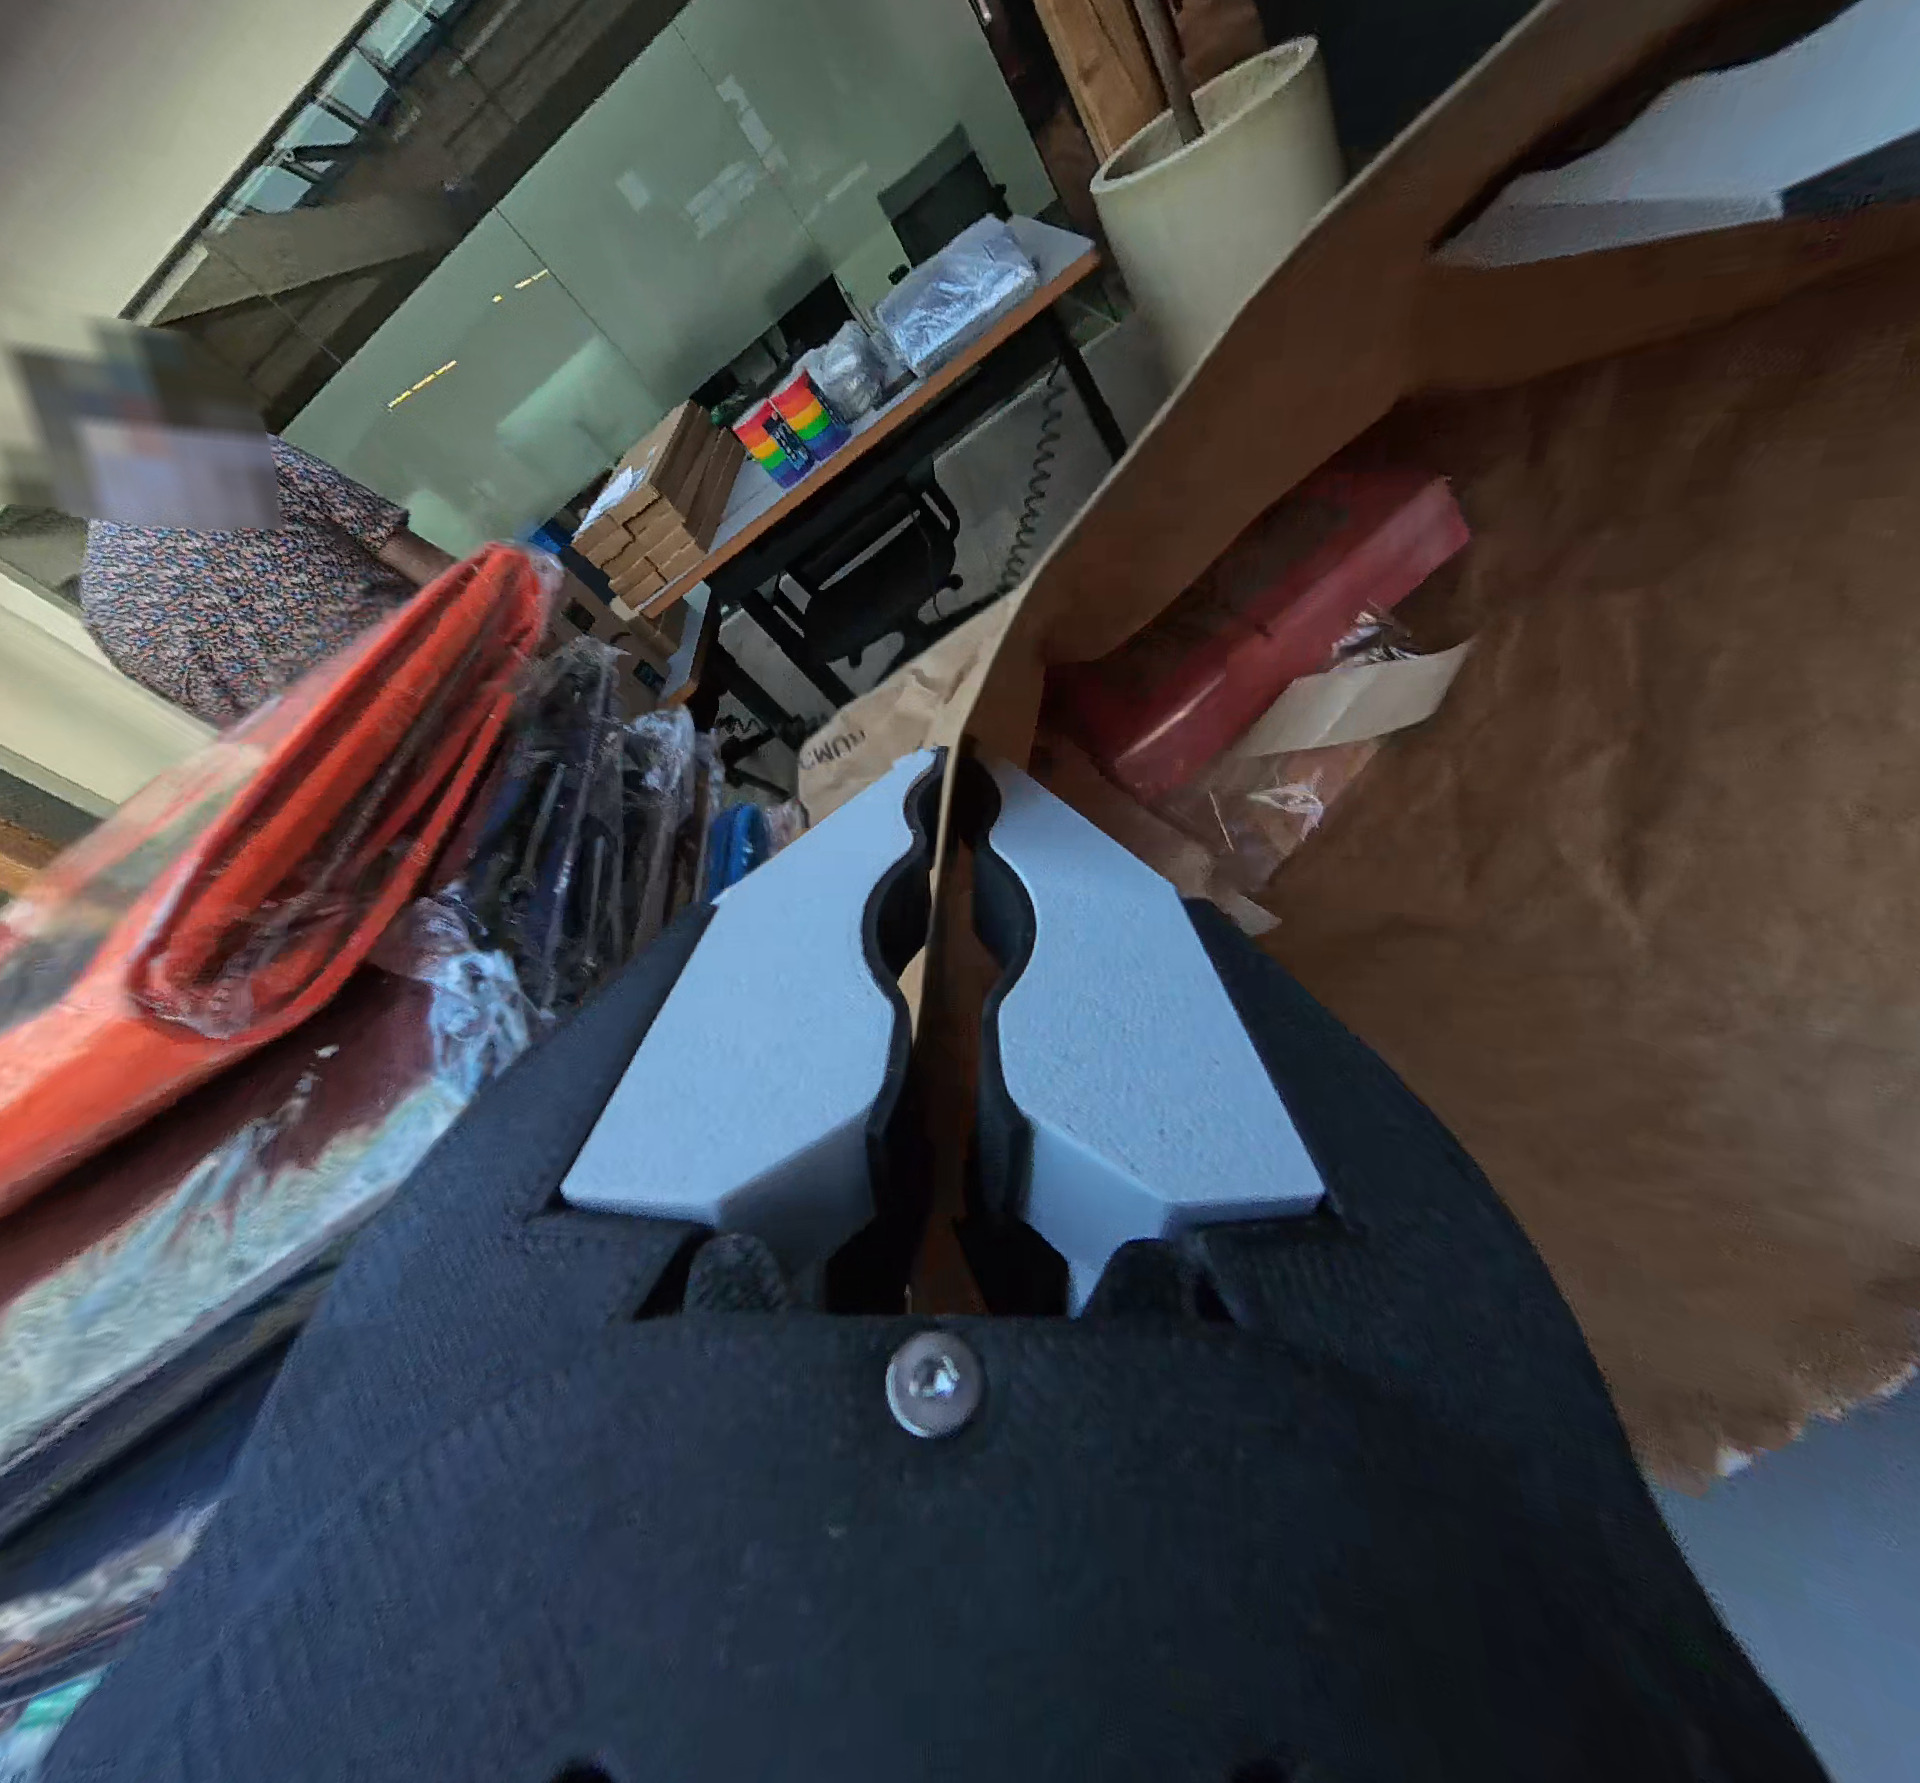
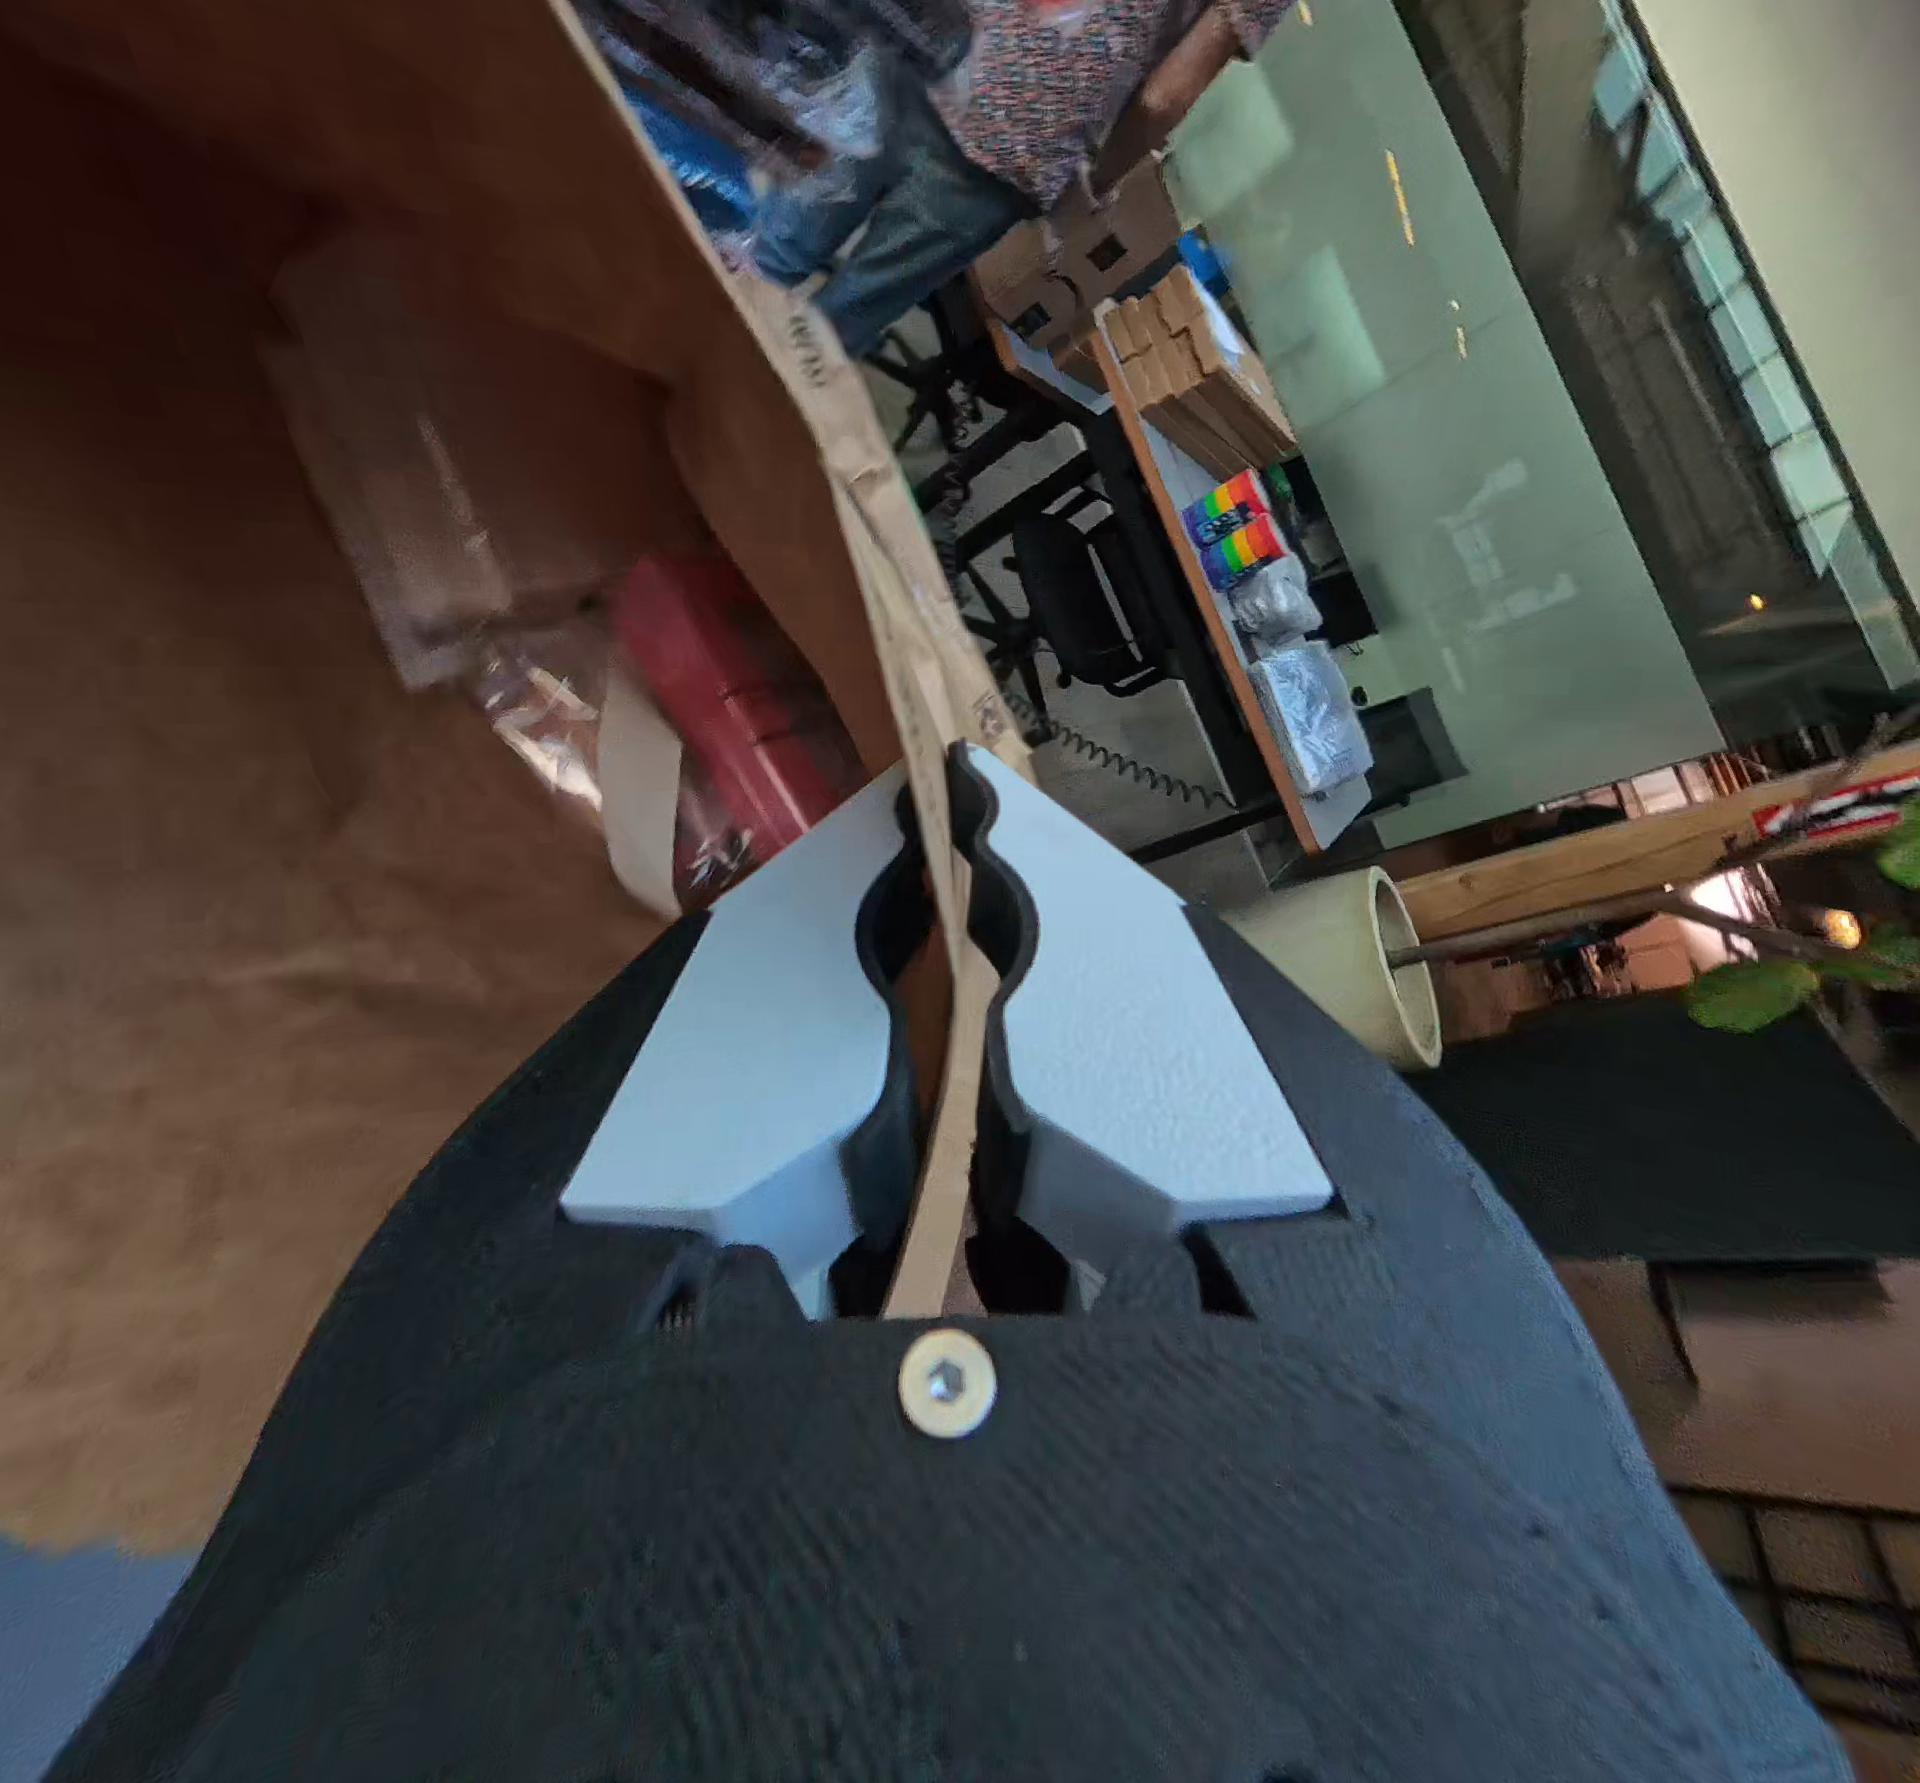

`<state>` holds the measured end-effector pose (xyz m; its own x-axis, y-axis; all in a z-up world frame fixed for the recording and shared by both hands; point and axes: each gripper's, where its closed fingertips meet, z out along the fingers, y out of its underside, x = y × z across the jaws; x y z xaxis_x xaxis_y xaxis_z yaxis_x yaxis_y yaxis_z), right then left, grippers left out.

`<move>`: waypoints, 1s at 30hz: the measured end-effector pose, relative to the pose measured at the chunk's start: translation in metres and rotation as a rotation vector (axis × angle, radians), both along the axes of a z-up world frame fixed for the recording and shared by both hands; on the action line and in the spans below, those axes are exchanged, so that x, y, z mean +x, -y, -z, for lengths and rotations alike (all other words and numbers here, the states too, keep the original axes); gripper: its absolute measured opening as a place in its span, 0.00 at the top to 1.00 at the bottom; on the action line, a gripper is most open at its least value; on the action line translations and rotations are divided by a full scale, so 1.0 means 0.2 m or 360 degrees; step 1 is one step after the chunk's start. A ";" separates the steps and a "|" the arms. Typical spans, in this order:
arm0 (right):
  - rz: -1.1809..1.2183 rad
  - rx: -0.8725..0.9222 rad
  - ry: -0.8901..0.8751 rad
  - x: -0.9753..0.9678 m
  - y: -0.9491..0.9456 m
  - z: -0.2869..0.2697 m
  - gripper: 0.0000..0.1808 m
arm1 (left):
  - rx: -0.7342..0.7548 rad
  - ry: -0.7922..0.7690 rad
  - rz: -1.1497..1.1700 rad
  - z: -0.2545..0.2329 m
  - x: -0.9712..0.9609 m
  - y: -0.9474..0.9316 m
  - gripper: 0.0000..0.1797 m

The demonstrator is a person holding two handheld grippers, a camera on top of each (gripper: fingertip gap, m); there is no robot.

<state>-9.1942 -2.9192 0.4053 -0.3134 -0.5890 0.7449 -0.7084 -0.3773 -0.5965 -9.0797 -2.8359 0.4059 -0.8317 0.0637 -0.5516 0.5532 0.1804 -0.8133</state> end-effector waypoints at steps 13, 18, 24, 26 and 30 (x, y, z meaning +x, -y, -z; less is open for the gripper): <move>0.0090 -0.0085 0.0289 -0.07 -0.23 -0.12 1.00 | -0.0185 -0.0065 0.0049 -0.19 -0.05 -0.20 1.00; -0.0003 -0.0219 0.0356 -0.20 -0.64 -0.10 0.91 | -0.0051 -0.0153 0.0156 -0.12 -0.14 -0.24 1.00; -0.0354 0.0324 0.0490 -0.04 -1.09 0.20 0.84 | 0.0058 -0.0066 0.0191 -0.10 -0.19 -0.25 1.00; -0.0365 0.0268 0.0497 0.06 -1.01 0.23 0.79 | 0.0092 -0.0102 0.0212 -0.10 -0.20 -0.25 1.00; -0.0313 0.0174 0.0356 0.28 -0.75 0.30 0.71 | 0.0160 -0.0100 0.0224 -0.12 -0.20 -0.23 1.00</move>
